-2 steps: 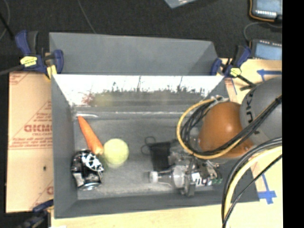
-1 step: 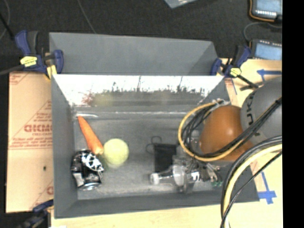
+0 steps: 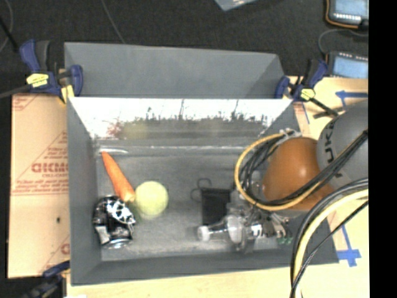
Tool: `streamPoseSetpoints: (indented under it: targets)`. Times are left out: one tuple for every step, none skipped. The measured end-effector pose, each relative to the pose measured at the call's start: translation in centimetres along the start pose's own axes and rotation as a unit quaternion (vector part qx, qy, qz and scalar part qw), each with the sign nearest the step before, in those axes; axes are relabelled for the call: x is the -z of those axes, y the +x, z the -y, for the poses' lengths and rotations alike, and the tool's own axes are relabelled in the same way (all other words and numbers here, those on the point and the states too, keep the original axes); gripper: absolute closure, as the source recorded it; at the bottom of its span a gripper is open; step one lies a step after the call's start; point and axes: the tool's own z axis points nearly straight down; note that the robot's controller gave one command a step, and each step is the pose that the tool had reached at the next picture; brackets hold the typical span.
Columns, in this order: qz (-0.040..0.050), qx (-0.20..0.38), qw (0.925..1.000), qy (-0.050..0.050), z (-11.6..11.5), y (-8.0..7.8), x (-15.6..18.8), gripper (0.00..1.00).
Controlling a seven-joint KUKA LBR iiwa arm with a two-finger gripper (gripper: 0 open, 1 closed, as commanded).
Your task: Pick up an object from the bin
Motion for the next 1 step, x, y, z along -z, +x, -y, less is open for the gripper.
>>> streamPoseSetpoints:
  targets:
    - [0.0021, 0.015, 0.9999, 0.000, -0.22, -1.60, 13.46, 1.00]
